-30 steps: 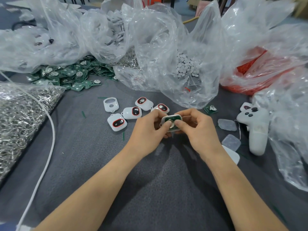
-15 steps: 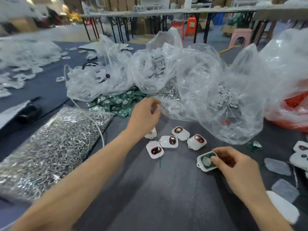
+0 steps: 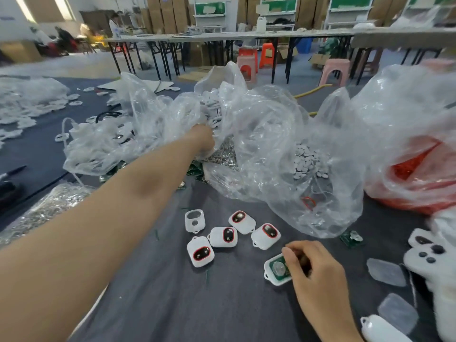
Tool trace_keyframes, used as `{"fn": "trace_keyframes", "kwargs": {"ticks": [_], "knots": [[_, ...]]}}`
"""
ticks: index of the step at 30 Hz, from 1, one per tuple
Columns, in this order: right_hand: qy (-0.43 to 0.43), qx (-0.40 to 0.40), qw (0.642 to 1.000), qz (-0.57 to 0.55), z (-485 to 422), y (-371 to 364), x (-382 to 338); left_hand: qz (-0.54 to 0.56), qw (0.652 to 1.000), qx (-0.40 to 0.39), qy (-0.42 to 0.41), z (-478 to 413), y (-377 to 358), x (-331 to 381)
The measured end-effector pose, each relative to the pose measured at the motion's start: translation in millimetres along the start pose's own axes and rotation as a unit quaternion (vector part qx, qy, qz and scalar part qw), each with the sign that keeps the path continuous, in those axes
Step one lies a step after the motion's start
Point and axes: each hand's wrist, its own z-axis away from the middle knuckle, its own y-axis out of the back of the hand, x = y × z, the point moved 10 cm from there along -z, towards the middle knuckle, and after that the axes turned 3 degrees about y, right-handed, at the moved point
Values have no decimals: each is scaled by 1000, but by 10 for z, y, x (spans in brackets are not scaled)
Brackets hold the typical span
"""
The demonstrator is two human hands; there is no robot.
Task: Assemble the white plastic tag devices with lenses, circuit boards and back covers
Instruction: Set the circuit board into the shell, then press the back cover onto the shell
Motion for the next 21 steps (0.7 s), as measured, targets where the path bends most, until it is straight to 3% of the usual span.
{"fn": "trace_keyframes", "kwargs": {"ticks": [5,13,16,21], "knots": [[13,7,1000,19,1,3,-21,-82,996,-21,23,-192,-139,-147],[9,12,1000,21,-11,-19,28,-135,990,22,45,-251,-28,-257],[7,14,1000,16,-13,-19,35,-70,995,48,45,-224,53,-283],[4,11,1000,3,-12,-11,33,29,983,167,65,-107,404,-477]]}}
